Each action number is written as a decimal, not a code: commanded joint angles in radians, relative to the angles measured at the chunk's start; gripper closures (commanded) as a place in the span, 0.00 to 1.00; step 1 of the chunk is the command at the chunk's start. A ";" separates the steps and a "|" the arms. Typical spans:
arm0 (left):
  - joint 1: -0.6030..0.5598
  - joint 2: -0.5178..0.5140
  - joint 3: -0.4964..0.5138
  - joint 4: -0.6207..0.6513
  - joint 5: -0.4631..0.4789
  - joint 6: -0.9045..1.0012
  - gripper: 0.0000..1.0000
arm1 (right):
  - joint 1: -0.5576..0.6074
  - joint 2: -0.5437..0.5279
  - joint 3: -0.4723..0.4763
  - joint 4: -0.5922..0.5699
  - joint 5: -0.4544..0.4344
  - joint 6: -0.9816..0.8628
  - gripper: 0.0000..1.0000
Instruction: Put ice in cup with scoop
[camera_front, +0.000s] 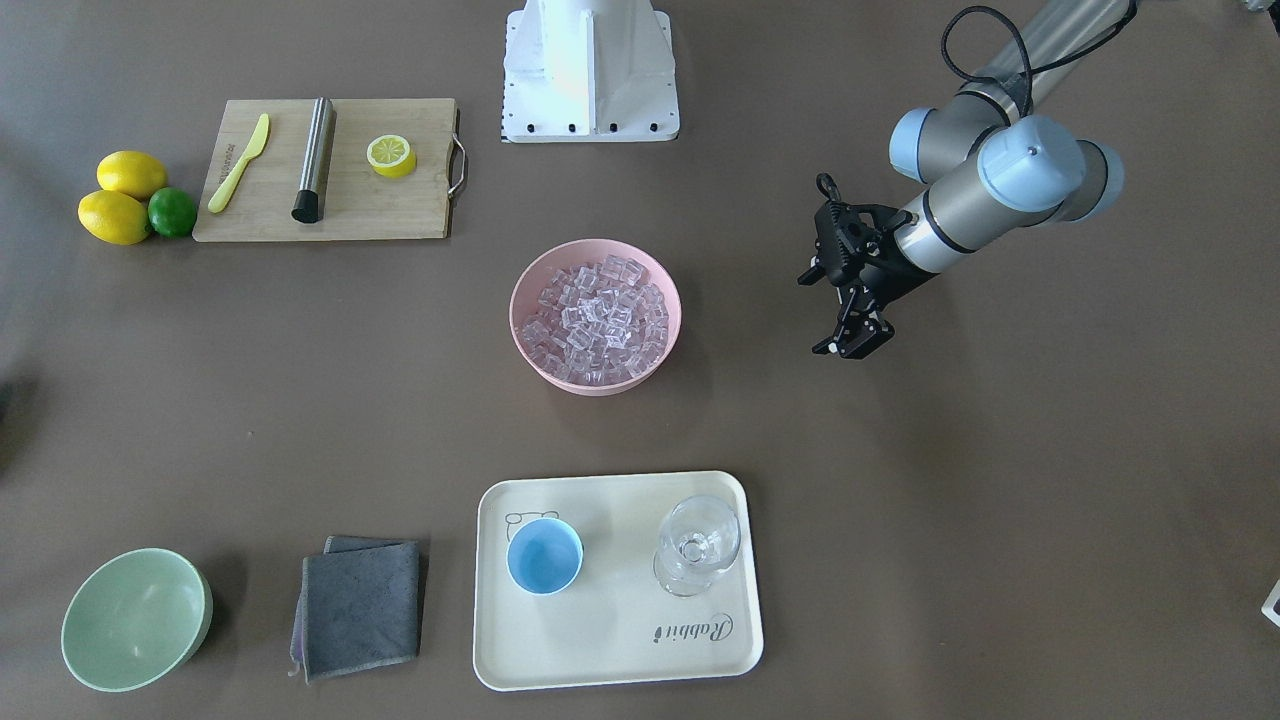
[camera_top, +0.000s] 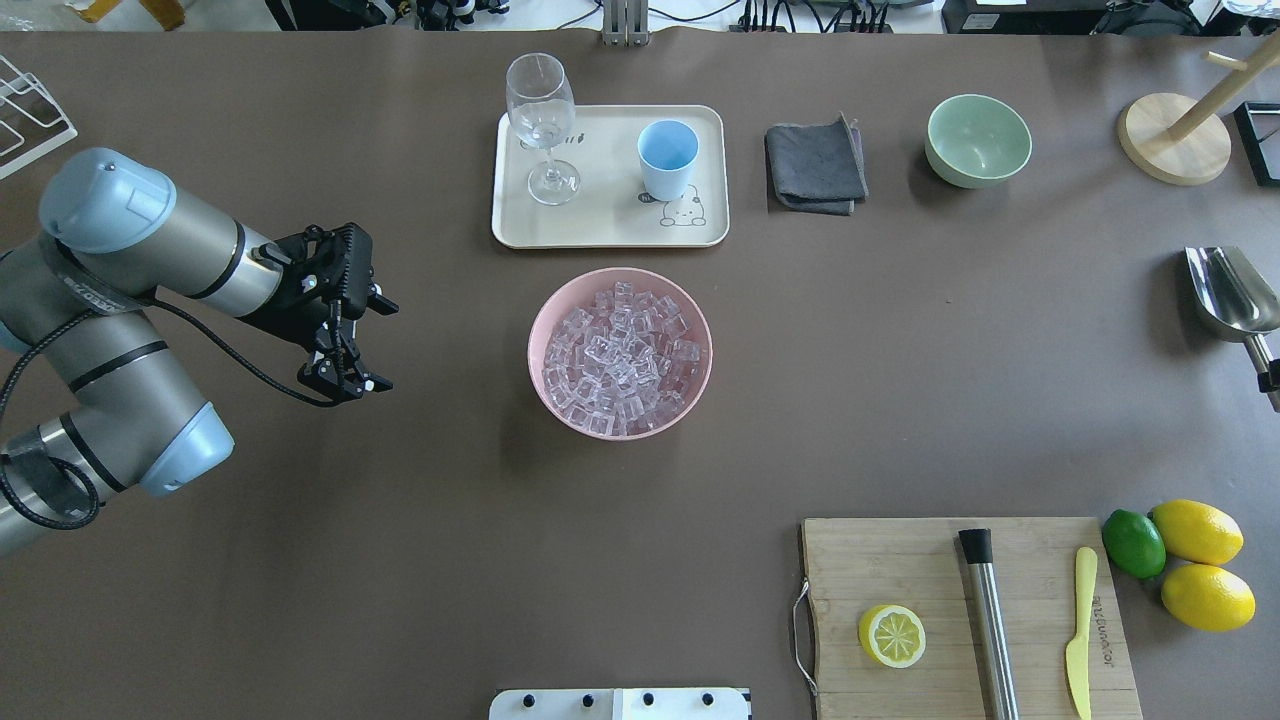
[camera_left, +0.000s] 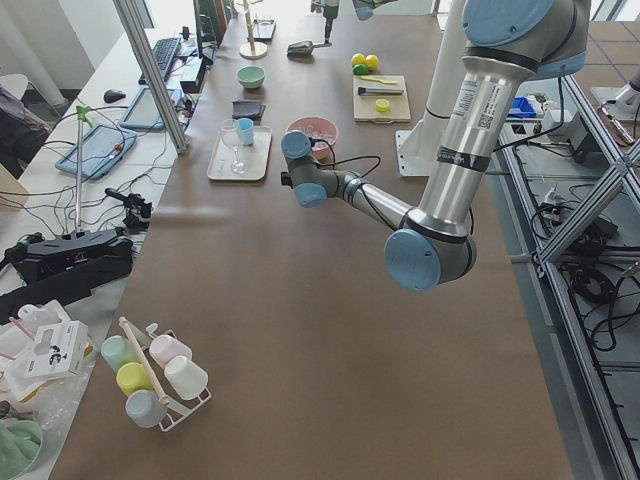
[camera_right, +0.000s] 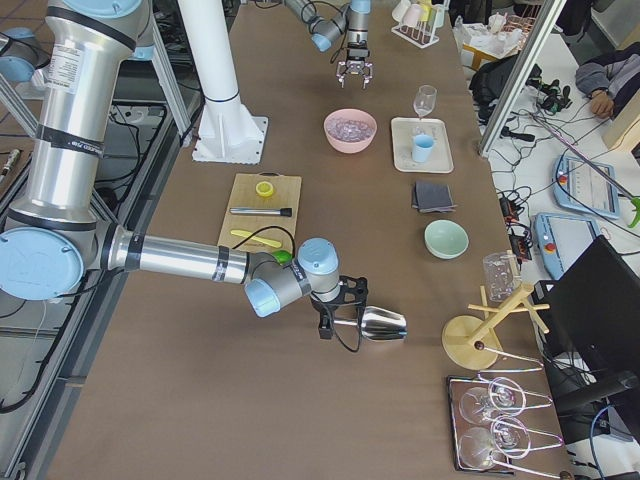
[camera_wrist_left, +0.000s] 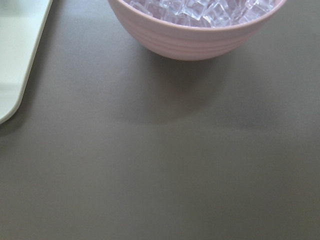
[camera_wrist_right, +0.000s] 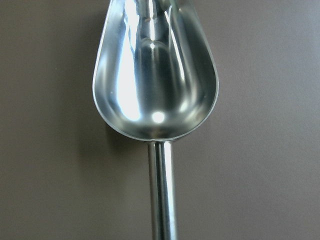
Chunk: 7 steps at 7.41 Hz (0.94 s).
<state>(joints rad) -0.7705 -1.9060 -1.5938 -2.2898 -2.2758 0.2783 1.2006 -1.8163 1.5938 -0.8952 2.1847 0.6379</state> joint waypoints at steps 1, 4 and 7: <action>0.049 -0.039 0.009 -0.002 0.062 0.004 0.01 | -0.013 0.000 -0.081 0.135 -0.003 0.012 0.13; 0.138 -0.047 0.012 -0.088 0.212 -0.005 0.01 | -0.039 0.009 -0.112 0.213 -0.017 0.086 0.17; 0.139 -0.135 0.095 -0.088 0.217 -0.060 0.01 | -0.055 0.011 -0.106 0.214 -0.017 0.108 0.40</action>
<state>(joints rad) -0.6338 -1.9797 -1.5569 -2.3753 -2.0664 0.2666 1.1532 -1.8062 1.4860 -0.6823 2.1680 0.7398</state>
